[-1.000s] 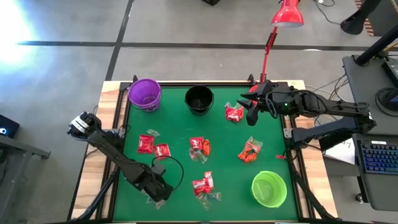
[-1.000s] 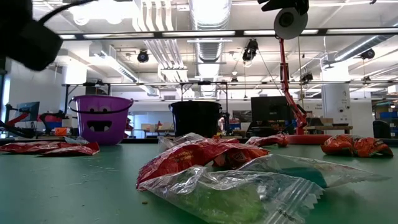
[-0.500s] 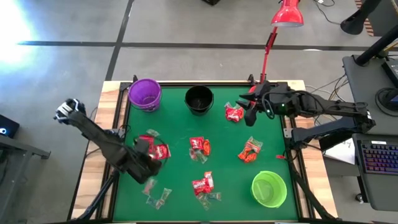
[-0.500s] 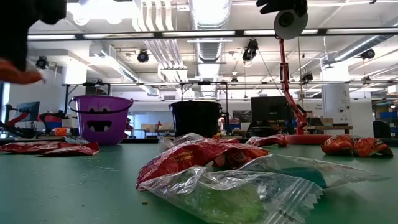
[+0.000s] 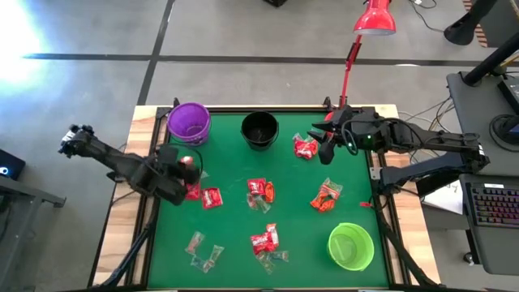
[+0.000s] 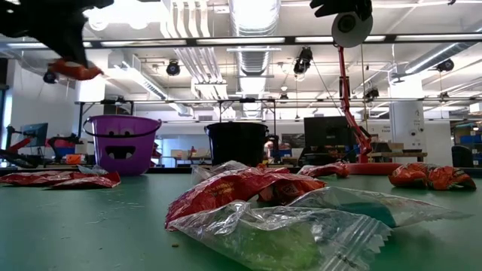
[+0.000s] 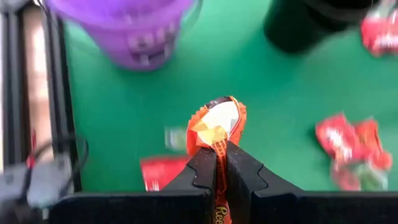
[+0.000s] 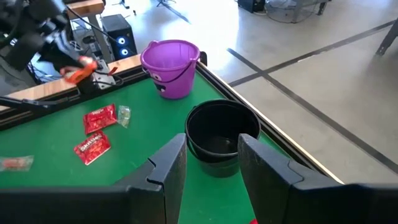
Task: Sort candy
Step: Put the orange chocolate bar into the purple bucket
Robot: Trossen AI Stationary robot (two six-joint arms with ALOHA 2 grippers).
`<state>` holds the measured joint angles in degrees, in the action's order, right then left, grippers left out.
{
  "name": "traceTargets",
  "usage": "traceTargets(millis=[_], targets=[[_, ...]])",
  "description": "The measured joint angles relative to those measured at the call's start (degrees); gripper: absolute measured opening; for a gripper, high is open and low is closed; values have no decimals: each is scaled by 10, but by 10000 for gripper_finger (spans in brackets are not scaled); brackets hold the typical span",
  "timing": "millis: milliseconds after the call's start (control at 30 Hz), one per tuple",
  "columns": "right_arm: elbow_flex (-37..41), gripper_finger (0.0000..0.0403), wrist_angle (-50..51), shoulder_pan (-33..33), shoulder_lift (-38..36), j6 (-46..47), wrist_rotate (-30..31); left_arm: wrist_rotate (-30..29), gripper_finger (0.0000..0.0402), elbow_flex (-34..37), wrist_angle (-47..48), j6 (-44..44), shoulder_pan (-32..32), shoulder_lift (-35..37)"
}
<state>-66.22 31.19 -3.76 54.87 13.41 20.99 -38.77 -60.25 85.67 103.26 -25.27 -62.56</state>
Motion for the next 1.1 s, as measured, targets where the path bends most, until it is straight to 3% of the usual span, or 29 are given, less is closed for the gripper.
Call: traceTargets(millis=[367, 600, 867, 1100], targets=[[0, 137, 0, 0, 0, 0, 0, -60, 0, 0, -3, -175, 231, 45], [0, 137, 0, 0, 0, 0, -2, -72, 0, 0, -73, -344, 350, 60], [0, 137, 0, 0, 0, -1, -2, -70, 0, 0, -188, -501, 472, 46], [0, 137, 1, 0, 0, -5, -2, -15, 0, 0, -282, -618, 561, -3]])
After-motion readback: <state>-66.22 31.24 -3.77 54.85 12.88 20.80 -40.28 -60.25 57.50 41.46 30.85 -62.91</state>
